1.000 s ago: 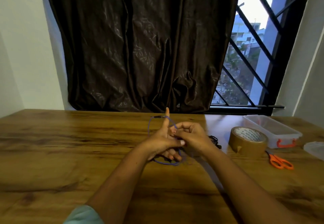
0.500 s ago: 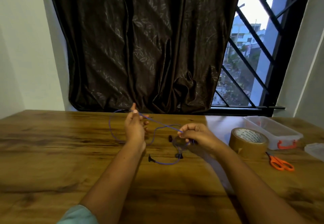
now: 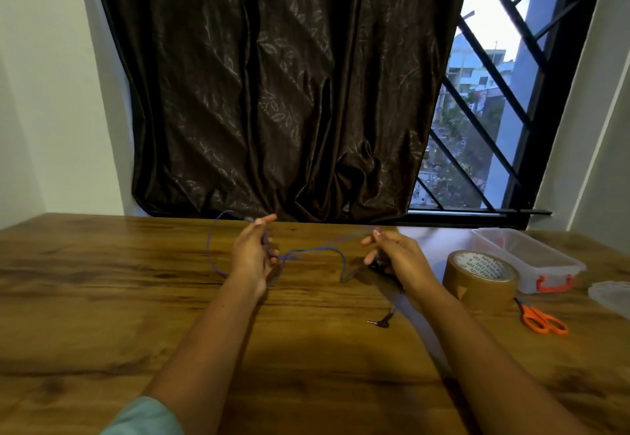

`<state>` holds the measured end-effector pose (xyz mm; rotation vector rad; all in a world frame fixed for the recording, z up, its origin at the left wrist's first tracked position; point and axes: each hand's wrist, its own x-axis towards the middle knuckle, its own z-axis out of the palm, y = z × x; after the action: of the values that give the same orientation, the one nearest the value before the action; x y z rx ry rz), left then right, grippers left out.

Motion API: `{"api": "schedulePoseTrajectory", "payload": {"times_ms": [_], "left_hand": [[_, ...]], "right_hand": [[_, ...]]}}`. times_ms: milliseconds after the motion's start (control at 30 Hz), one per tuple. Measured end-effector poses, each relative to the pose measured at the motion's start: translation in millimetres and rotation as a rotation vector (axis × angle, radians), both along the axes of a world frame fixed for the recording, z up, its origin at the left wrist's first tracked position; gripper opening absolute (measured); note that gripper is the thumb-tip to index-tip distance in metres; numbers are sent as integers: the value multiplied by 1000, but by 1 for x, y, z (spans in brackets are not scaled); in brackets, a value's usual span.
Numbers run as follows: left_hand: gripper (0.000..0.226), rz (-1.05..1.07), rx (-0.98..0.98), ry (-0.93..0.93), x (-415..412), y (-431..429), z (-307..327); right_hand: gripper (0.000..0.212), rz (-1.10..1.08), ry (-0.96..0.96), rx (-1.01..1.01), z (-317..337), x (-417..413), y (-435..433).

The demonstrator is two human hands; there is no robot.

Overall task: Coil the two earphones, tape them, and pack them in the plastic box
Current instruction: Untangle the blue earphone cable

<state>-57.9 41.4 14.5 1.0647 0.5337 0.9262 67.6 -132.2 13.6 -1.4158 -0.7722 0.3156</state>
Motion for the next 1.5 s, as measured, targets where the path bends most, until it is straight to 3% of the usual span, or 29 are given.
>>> {"api": "schedulePoseTrajectory", "payload": {"times_ms": [200, 433, 500, 700, 833, 967, 1100, 1233, 1300, 1367, 1500], "left_hand": [[25, -131, 155, 84, 7, -16, -4], [26, -116, 113, 66, 7, -4, -13], [26, -165, 135, 92, 9, -4, -15], [22, -285, 169, 111, 12, -16, -10], [19, -234, 238, 113, 16, -17, -14], [18, -282, 317, 123, 18, -21, -13], [19, -328, 487, 125, 23, -37, -9], [21, -381, 503, 79, 22, -47, -4], [22, -403, 511, 50, 24, -50, -4], [19, -398, 533, 56, 28, -51, -8], [22, -370, 497, 65, 28, -50, -10]], "right_hand": [[56, 136, 117, -9, 3, -7, 2], [27, 304, 313, 158, 8, -2, -3], [24, 404, 357, 166, 7, 0, -5], [53, 877, 476, -38, 8, 1, -10], [53, 796, 523, -321, 4, -4, -10], [58, 773, 420, -473, 0, -16, -6], [45, 680, 304, -338, 2, -37, 8], [19, 348, 275, -84, 2, -34, 13], [14, 242, 225, -79, 2, -29, 11], [14, 251, 217, -91, 1, -28, 10], [24, 419, 428, 37, 3, -36, 13]]}}
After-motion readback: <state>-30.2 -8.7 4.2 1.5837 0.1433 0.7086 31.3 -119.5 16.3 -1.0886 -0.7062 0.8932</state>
